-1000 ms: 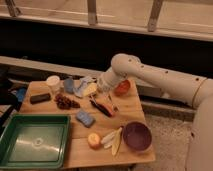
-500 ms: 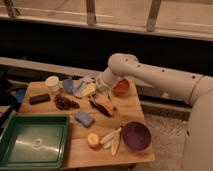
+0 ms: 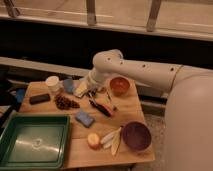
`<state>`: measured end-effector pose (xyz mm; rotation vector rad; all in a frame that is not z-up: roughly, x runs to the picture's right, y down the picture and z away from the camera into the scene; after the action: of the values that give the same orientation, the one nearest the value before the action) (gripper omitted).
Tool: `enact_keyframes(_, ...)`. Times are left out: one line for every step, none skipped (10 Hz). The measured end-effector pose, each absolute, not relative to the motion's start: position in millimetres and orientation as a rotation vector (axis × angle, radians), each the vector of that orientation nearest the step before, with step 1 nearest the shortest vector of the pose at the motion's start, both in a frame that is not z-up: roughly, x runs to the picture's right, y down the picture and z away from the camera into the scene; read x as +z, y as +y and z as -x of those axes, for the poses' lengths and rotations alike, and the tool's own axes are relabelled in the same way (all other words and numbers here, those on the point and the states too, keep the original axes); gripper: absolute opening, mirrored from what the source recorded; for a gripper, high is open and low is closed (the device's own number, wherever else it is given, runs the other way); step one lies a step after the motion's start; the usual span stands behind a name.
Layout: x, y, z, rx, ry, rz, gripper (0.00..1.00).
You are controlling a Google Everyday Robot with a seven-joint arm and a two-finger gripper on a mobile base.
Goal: Place brush in purple bowl
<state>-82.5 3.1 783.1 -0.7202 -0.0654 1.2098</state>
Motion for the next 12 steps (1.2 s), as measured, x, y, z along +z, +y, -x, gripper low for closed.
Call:
enact_keyframes(791.6,4.4,92.6,1.196,-0.059,0.729,0.80)
enact_keyframes(797.6,6.2,99.4,1.186,-0.056,0.740,0.80)
enact_keyframes(805.7,8.1,101.7,1.179,-0.048,0.747,0.80)
enact_keyframes(812.3,11.3,102.5,1.173,-0.038,0.753,0.80)
enact_keyframes(818.7,15.9,105.6,1.166,-0.029,0.763,0.80)
enact_keyframes(826.6,22.3,107.0,1.164,-0.014,0.780,0.80)
enact_keyframes(826.1,21.2,106.8,1.165,-0.015,0.778,0.80)
enact_keyframes(826.5,21.2,105.0,1.167,-0.014,0.778,0.80)
enact_keyframes(826.5,21.4,104.7,1.168,-0.014,0.778,0.80)
enact_keyframes(826.0,21.5,107.6,1.165,-0.017,0.779,0.80)
enact_keyframes(826.9,20.5,107.4,1.172,-0.016,0.785,0.80)
enact_keyframes(832.3,24.2,104.8,1.178,-0.002,0.795,0.80)
